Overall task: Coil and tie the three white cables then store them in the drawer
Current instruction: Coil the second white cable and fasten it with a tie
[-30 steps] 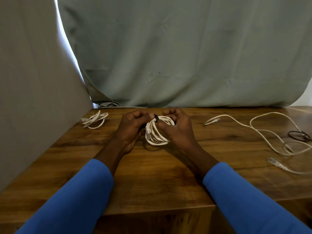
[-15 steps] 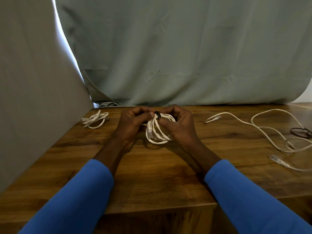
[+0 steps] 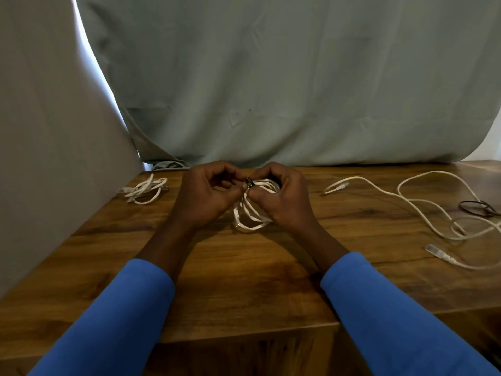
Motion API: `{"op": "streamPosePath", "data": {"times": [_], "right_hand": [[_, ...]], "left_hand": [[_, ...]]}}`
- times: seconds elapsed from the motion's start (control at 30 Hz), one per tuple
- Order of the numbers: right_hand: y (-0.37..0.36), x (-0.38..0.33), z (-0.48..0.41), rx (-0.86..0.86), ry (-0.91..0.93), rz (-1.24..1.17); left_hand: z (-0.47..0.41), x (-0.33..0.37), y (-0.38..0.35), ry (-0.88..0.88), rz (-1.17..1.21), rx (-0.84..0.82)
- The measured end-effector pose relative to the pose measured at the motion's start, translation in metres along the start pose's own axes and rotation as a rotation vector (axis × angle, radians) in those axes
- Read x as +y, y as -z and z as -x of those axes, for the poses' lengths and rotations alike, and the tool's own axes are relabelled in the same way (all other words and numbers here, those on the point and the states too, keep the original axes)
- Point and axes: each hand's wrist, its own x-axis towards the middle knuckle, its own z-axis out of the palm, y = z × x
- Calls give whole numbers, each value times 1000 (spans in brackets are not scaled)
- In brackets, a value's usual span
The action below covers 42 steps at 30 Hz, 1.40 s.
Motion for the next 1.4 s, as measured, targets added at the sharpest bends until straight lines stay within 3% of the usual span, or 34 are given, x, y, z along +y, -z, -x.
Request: {"op": "streamPosePath", "data": {"times": [0.3,0.6,0.8,1.03,1.27,1.4], "right_hand": [[0,-1,5,-56,54,161],[-5,1,8,-59,-21,142],[-10,5,10,-104,-77,69],[-15,24,4,-12,-287,-81],[-17,23,4,-12,-365,-190],[-18,19,4,-5,-414,-309]], "left_hand": [[3,7,-2,-176,-428,79],[1,-1,0,-32,-273,36],[2,0,1,10,-311,68],[2,-3,7,-18,-409,87],[1,-2,1,181,-108,101],[0,2,-2,420,204,41]]}}
